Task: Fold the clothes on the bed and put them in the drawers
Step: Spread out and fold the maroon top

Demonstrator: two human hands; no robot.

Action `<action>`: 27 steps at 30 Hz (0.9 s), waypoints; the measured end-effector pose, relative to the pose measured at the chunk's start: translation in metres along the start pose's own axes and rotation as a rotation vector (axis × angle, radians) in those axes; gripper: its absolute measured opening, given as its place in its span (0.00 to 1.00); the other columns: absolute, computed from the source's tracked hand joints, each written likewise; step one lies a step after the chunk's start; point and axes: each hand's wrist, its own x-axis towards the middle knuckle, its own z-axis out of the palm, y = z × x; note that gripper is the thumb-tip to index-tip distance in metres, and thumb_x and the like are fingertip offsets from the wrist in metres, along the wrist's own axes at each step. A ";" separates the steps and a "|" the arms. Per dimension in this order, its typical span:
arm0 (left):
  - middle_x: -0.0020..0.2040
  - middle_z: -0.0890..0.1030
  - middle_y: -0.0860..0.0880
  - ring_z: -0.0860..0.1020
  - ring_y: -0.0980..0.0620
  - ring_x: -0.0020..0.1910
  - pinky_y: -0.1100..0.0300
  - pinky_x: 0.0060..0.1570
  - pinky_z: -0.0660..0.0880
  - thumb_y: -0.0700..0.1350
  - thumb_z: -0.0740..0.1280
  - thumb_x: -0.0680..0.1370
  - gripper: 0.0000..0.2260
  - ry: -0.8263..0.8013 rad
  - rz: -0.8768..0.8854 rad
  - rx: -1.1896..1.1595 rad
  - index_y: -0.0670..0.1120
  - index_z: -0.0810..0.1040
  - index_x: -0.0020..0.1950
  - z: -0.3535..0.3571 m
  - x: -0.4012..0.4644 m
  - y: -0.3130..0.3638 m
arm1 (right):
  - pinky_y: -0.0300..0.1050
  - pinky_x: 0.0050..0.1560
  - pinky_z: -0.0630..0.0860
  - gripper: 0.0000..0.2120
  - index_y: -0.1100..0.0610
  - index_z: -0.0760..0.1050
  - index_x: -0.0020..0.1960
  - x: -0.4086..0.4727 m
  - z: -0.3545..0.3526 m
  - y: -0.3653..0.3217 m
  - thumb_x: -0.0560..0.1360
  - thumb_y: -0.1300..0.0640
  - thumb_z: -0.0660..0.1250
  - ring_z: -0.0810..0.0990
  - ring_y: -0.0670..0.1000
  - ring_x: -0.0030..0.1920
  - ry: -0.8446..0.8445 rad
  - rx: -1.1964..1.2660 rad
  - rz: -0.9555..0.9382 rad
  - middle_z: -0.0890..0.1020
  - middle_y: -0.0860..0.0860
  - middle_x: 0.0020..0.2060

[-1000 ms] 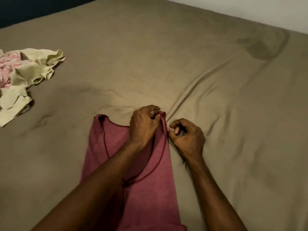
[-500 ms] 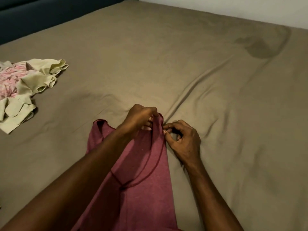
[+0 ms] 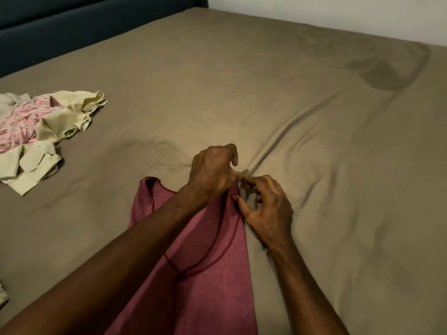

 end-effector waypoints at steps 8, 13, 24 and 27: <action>0.43 0.83 0.50 0.80 0.46 0.44 0.58 0.42 0.71 0.43 0.70 0.68 0.05 -0.151 -0.153 -0.012 0.49 0.83 0.43 0.005 0.021 0.006 | 0.55 0.54 0.75 0.21 0.51 0.84 0.59 0.003 0.003 0.002 0.76 0.37 0.68 0.75 0.50 0.56 -0.022 -0.008 -0.040 0.78 0.47 0.55; 0.44 0.83 0.47 0.82 0.43 0.45 0.53 0.44 0.77 0.45 0.68 0.74 0.05 -0.120 -0.232 -0.009 0.46 0.82 0.45 0.028 0.023 0.010 | 0.56 0.46 0.76 0.16 0.53 0.83 0.50 0.002 0.003 0.004 0.72 0.42 0.76 0.77 0.48 0.48 0.045 0.107 -0.049 0.79 0.46 0.46; 0.38 0.85 0.56 0.83 0.56 0.41 0.57 0.44 0.80 0.50 0.74 0.70 0.07 -0.030 -0.282 -0.402 0.51 0.84 0.46 0.012 0.009 -0.006 | 0.53 0.44 0.77 0.14 0.53 0.82 0.54 -0.001 0.003 0.003 0.70 0.52 0.67 0.76 0.49 0.50 -0.012 0.035 -0.041 0.81 0.45 0.47; 0.63 0.82 0.54 0.74 0.53 0.68 0.55 0.60 0.75 0.55 0.65 0.80 0.17 -0.013 0.179 -0.097 0.52 0.79 0.67 0.015 -0.023 -0.027 | 0.51 0.64 0.74 0.22 0.55 0.79 0.68 0.001 0.001 0.003 0.76 0.53 0.64 0.75 0.51 0.67 -0.042 0.041 -0.116 0.79 0.49 0.67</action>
